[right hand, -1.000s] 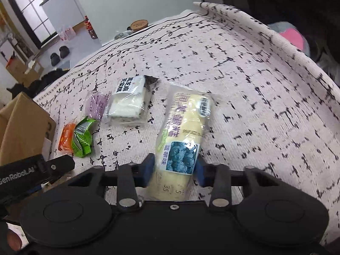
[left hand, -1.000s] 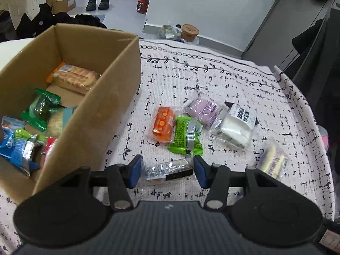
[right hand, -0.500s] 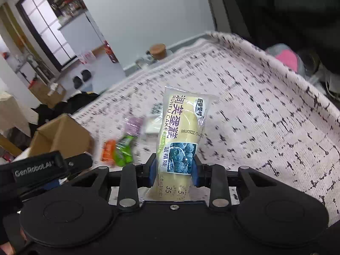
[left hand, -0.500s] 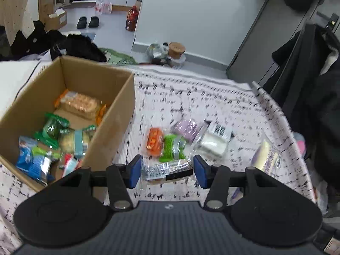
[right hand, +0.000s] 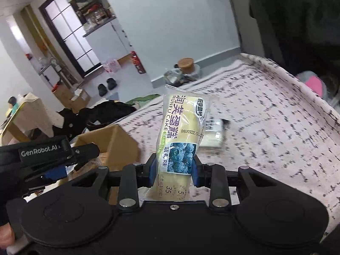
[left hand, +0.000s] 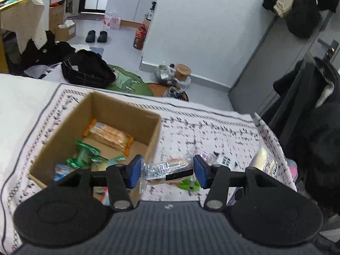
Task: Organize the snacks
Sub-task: 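Carry the clear snack and blueberry cake over the cardboard box, then open both tools to drop the snacks into the box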
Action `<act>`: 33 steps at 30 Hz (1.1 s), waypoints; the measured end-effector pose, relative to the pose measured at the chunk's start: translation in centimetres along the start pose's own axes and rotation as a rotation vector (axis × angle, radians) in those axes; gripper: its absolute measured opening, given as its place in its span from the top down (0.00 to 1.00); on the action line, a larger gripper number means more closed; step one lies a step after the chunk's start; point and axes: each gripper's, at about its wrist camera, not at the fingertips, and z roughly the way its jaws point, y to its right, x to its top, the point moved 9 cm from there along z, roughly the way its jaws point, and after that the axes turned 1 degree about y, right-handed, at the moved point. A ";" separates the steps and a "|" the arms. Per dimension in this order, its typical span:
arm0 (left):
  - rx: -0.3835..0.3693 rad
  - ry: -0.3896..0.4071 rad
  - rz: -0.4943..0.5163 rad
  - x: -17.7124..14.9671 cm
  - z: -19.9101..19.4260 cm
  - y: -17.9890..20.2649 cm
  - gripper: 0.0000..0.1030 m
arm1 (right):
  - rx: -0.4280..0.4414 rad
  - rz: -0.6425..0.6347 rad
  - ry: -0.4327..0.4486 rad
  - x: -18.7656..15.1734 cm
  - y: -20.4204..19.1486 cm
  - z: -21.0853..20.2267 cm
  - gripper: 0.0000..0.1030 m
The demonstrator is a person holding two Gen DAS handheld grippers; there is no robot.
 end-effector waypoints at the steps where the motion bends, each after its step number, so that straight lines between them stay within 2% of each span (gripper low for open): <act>1: 0.005 0.007 -0.007 0.4 -0.3 -0.6 0.50 | 0.008 -0.004 0.000 0.1 -0.6 0.0 0.70; 13: 0.046 0.043 -0.091 3.3 -1.5 -6.6 0.50 | 0.073 -0.062 -0.009 0.3 -6.9 1.5 0.70; 22: 0.059 0.026 -0.155 3.9 -0.4 -10.7 0.49 | 0.085 -0.106 -0.031 -0.4 -10.2 3.5 0.70; 25: 0.054 0.001 -0.184 3.7 0.2 -11.7 0.46 | 0.085 -0.119 -0.041 -0.6 -11.3 4.2 0.69; 28: 0.053 -0.018 -0.218 3.4 0.5 -12.7 0.37 | 0.090 -0.128 -0.051 -0.8 -12.1 4.9 0.69; 30: 0.059 -0.013 -0.226 3.3 0.4 -13.2 0.32 | 0.088 -0.131 -0.056 -1.0 -12.5 5.4 0.69; 33: 0.073 -0.011 -0.233 3.1 0.4 -13.8 0.29 | 0.086 -0.140 -0.066 -1.2 -13.1 6.1 0.69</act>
